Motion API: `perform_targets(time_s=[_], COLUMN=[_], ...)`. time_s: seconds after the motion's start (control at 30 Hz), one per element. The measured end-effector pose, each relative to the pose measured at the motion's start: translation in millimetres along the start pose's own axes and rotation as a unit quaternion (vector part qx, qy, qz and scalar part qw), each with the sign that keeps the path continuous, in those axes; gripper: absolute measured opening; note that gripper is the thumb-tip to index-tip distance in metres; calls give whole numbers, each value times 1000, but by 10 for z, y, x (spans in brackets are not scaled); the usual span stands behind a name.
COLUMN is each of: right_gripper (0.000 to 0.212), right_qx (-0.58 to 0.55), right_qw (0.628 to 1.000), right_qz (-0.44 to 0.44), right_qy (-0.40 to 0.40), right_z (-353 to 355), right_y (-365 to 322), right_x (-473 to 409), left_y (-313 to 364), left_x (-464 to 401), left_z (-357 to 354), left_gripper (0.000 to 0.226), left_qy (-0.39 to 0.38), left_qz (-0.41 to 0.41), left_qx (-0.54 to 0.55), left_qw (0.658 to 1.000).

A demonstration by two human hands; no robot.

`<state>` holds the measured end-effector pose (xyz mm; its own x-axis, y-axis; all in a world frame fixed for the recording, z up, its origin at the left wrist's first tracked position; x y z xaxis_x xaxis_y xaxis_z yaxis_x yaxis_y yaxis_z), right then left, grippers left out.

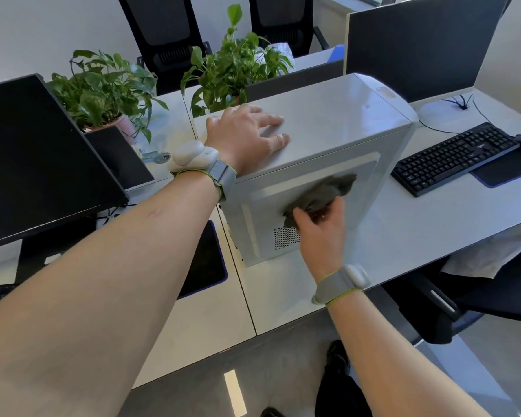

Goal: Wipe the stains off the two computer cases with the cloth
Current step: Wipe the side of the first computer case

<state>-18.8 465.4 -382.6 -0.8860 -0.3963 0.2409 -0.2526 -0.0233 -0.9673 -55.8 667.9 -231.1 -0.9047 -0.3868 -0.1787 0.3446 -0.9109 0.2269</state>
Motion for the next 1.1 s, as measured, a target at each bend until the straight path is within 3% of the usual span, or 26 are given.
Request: perform_targets(time_s=[0.07, 0.17, 0.27, 0.37, 0.43, 0.5, 0.6, 0.7, 0.83, 0.97, 1.1], right_gripper=[41, 41, 43, 45, 33, 23, 7, 14, 5, 6, 22], right_qx=[82, 162, 91, 9, -53, -104, -179, -247, -293, -128, 59], right_qw=[996, 976, 943, 898, 870, 865, 875, 911, 934, 989, 994], right_qz=[-27, -142, -318, -437, -487, -489, -449, -327, -178, 4, 82], right_qy=[-16, -30, -36, -54, -53, -45, -27, 47, 99, 80, 37], right_z=[-150, -316, -327, -329, -354, -377, -286, 96, 554, 301, -291], right_y=[322, 994, 1572, 1835, 1873, 1752, 1271, 477, -340, -792, -784], right_x=[30, 14, -83, -102, -47, -82, -177, -405, -566, -338, 187], left_y=[-6, -10, -22, -18, -11, -21, -7, -7, 1, -7, -14], left_x=[1, -4, -14, -19, -20, -10, -5, 3, 3, 0, -15], left_z=[5, -6, -7, -11, -5, 4, -11, 3, -11, -18, -20], left_gripper=[54, 53, 54, 52, 51, 51, 51, 51, 51, 52, 51], left_qy=[2, 3, 2, 1, 2, 3, 0, 1, -6, -11, -6], left_qz=[-1, -5, -9, -11, -11, -11, -13, -9, -8, -5, -6], left_qx=[-2, -1, -5, -7, -6, -2, -2, 3, 0, -1, -4], left_qw=[1000, 1000, 1000, 1000, 1000, 1000, 1000, 1000, 1000, 1000, 1000])
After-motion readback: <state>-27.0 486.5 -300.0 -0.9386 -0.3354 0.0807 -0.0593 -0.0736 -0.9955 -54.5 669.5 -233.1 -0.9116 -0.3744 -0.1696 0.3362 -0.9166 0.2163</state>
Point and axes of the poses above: each hand's wrist, its own x-axis away from the middle knuckle, its own z-axis out of the back of the hand, y = z × x, the point moved 10 cm from there along -x, towards the middle knuckle, and after that the axes turned 13 degrees about -z, right-handed, at the moved point
